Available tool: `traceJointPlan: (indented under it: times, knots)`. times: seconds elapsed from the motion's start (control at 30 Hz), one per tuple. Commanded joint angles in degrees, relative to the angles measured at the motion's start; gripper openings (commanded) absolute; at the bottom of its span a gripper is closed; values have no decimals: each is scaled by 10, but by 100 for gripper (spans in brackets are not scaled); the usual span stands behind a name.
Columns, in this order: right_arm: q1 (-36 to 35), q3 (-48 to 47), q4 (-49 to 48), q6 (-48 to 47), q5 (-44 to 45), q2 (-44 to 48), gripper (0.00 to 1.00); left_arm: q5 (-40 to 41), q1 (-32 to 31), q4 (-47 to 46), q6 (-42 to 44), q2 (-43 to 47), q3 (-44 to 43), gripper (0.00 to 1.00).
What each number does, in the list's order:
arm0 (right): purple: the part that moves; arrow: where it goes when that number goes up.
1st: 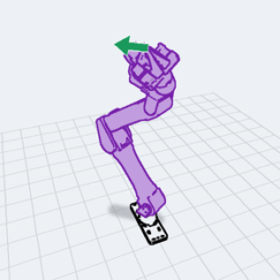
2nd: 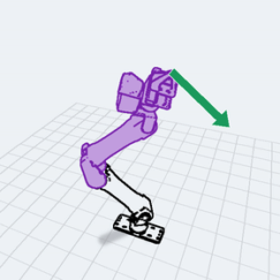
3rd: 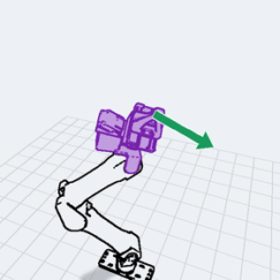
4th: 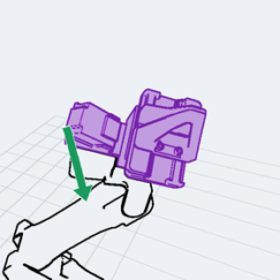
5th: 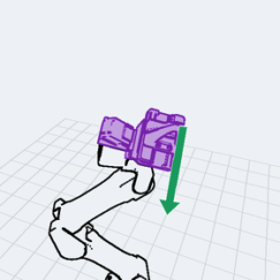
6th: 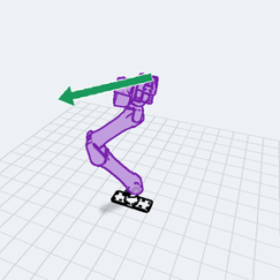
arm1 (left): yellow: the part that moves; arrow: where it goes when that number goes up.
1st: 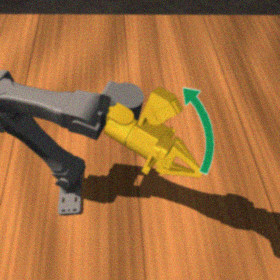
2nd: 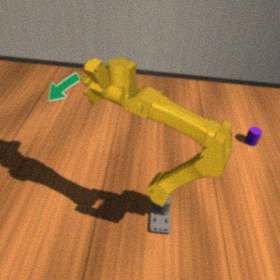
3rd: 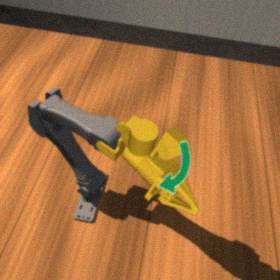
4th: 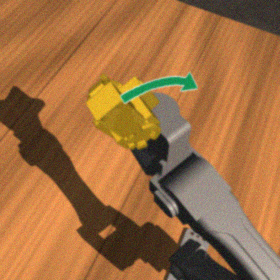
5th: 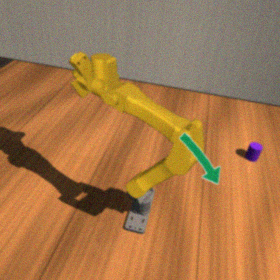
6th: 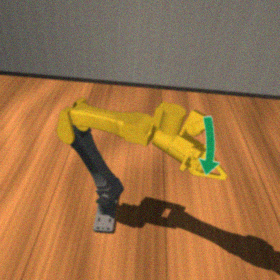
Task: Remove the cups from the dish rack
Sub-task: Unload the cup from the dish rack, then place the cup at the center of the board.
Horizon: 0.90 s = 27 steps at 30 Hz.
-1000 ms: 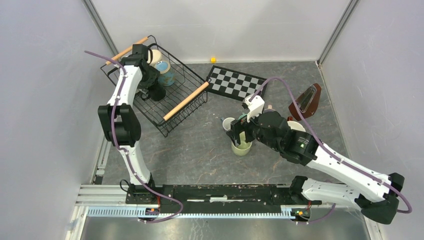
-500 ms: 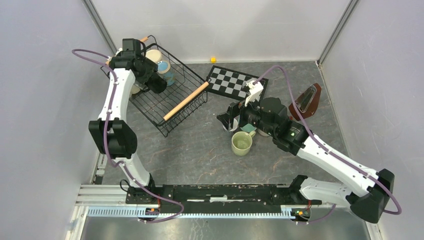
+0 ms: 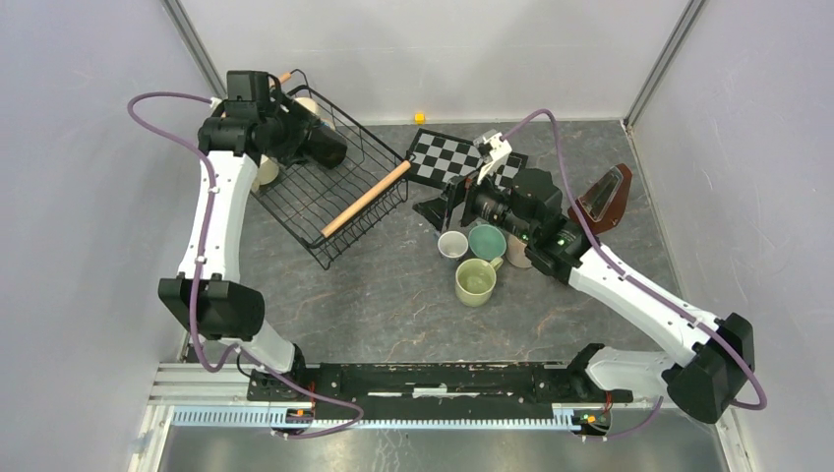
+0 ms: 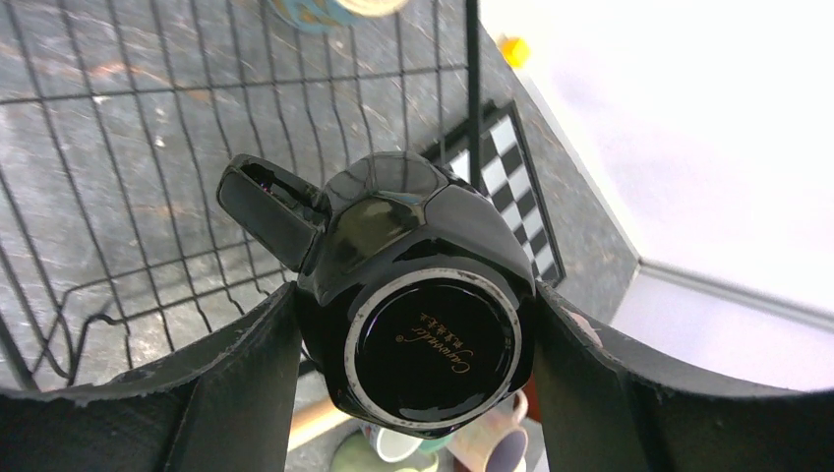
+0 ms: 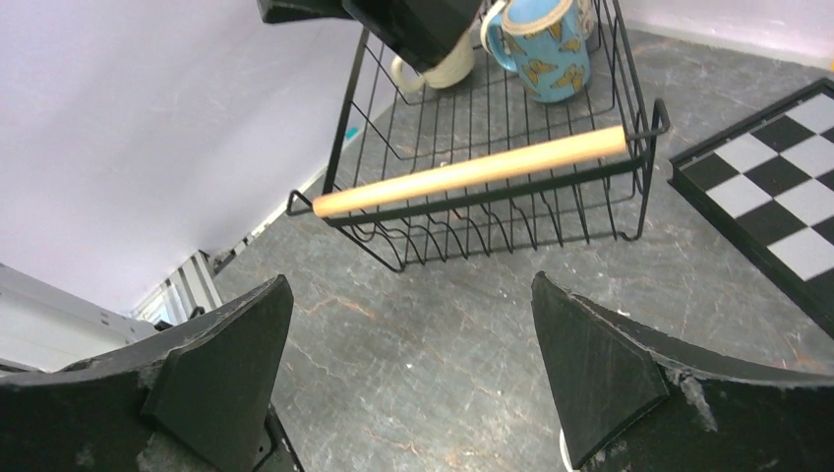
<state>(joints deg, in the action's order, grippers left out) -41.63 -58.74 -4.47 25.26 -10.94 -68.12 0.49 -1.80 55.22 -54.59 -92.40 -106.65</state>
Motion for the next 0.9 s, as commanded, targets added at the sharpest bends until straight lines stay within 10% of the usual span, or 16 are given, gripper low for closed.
traceJointPlan:
  times: [0.0,0.87]
  knots:
    - [10,-38,-61,13,-45,-12,98,-52,-28,-46,-4,53,-22,2]
    - [111,19,-335,196,-208,-107,98,-137,-188,-145,-104,133,55,2]
